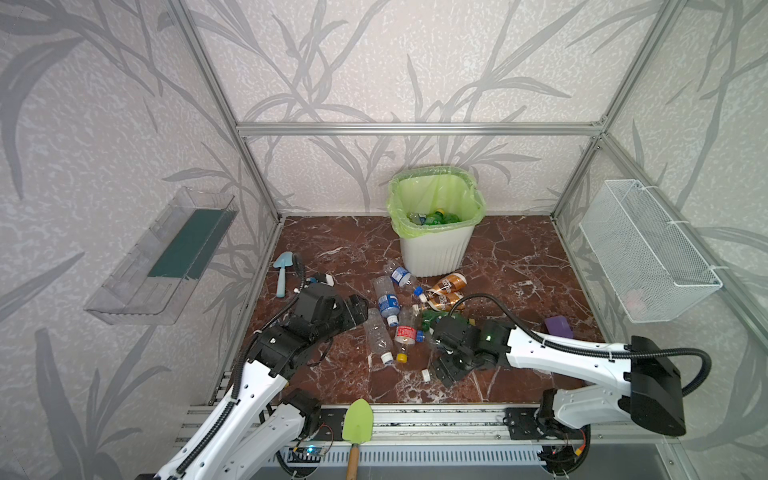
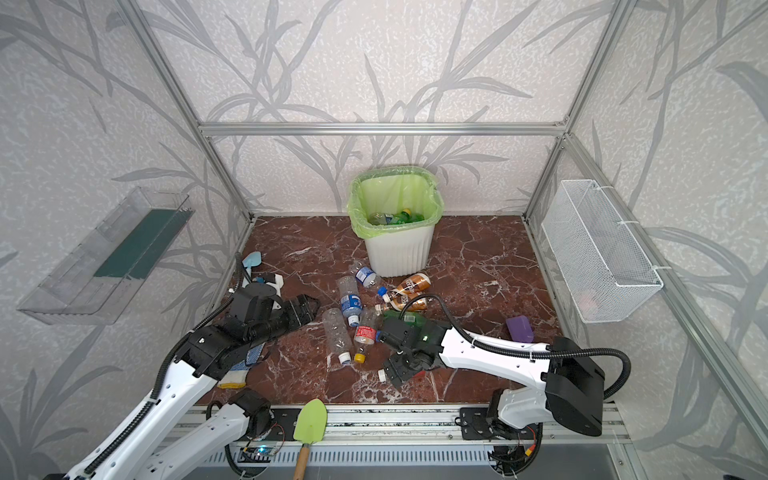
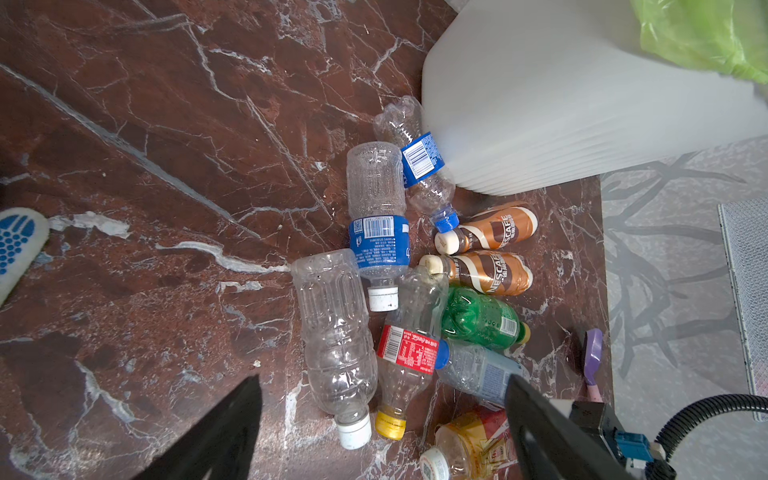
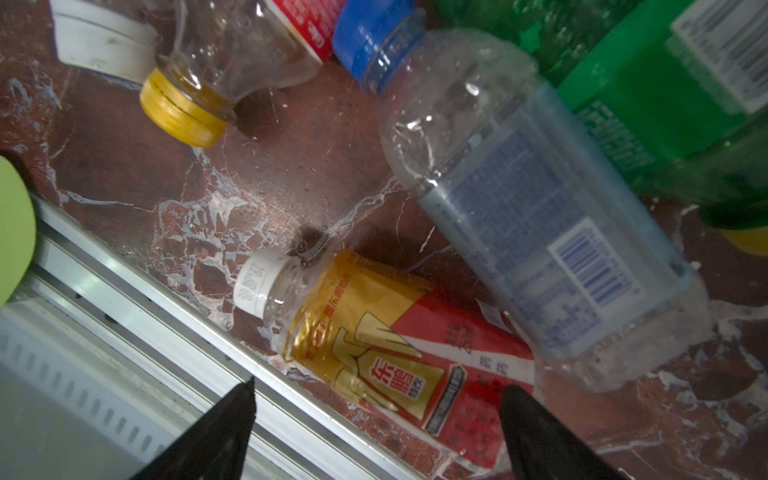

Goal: Throw the plastic bottles in the bin
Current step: 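Grasp the red-and-gold drink bottle with the right gripper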

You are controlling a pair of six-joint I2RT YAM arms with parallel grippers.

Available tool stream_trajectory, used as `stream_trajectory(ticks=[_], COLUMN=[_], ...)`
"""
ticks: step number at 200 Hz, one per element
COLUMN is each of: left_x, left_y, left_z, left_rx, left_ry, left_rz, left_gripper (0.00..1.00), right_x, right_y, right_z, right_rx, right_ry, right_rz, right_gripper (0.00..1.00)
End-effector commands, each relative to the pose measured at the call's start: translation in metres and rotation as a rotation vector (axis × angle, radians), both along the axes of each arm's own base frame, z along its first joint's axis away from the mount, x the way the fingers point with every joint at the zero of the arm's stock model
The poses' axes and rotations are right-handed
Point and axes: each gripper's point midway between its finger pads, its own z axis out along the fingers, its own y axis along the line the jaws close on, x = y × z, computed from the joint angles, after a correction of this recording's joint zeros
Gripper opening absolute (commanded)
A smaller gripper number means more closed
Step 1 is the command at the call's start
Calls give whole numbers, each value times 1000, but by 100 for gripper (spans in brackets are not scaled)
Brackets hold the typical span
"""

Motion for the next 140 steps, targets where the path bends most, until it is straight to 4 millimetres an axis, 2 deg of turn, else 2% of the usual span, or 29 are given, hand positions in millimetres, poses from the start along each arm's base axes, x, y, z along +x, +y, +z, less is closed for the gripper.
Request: stream_trajectory(ticks=[1, 24, 62, 82, 97, 115, 140], left_x=[1, 1, 2, 2, 1, 2, 7], left_y=[3, 3, 2, 3, 3, 3, 0], left_z=[-3, -3, -2, -2, -1, 0, 0], left_rx=[-3, -1, -2, -1, -2, -2, -8], left_ry=[4, 3, 1, 1, 0, -2, -4], left_rz=[22, 24, 22, 21, 22, 25, 18], left_gripper=[90, 90, 90, 90, 90, 91, 91], right_x=[2, 3, 3, 5, 10, 10, -2], right_y=[-1, 1, 4, -2, -11, -22, -36], right_z=[12, 20, 14, 16, 26, 40, 43], right_rx=[-14, 1, -19, -33, -20, 62, 164], right_ry=[-24, -34, -14, -13, -25, -13, 42], right_rz=[20, 33, 39, -22, -142, -381, -661], right_gripper=[93, 93, 93, 92, 91, 90, 87])
